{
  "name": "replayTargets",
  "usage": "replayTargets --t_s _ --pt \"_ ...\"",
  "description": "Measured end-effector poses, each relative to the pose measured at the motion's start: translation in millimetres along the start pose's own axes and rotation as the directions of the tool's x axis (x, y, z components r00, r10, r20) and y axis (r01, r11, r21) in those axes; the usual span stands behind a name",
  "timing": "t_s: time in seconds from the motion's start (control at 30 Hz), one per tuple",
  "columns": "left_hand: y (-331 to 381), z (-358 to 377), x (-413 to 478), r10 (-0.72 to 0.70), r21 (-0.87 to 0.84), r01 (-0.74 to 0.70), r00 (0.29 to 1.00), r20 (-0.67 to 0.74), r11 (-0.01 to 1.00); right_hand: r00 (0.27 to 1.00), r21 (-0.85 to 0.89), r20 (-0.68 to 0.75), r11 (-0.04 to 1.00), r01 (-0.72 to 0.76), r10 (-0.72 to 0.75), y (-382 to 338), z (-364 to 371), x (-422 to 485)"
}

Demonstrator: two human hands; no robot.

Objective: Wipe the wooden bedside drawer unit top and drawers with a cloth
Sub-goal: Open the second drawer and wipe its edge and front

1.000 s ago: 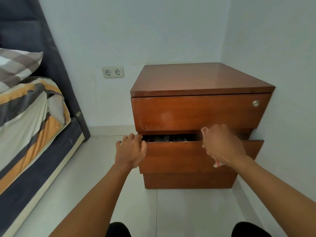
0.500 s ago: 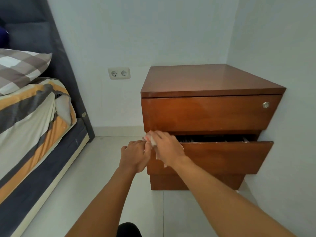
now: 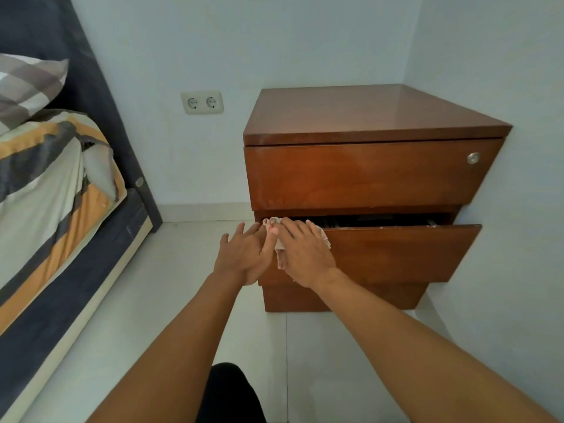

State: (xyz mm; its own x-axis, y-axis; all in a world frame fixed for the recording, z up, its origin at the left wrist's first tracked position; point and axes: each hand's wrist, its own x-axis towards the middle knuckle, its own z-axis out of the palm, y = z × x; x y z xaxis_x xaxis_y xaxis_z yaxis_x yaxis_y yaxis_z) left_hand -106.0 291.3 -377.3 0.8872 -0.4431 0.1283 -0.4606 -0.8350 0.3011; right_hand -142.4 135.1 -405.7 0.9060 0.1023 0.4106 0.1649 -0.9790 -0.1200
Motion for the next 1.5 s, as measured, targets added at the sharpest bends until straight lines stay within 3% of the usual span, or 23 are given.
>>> replayTargets --t_s 0.43,0.97,1.5 --pt "64 21 17 0.075 -0.053 -0.072 0.995 0.07 0.996 0.991 -0.137 -0.038 0.982 -0.132 0.128 121 -43 -62" --pt "66 27 21 0.066 -0.019 -0.065 0.998 0.015 0.998 0.93 -0.15 -0.101 0.918 -0.366 0.354 258 -87 -123" --pt "66 30 20 0.071 -0.013 -0.071 0.997 0.015 0.997 0.832 0.04 -0.155 0.845 -0.533 0.533 254 -74 -139"
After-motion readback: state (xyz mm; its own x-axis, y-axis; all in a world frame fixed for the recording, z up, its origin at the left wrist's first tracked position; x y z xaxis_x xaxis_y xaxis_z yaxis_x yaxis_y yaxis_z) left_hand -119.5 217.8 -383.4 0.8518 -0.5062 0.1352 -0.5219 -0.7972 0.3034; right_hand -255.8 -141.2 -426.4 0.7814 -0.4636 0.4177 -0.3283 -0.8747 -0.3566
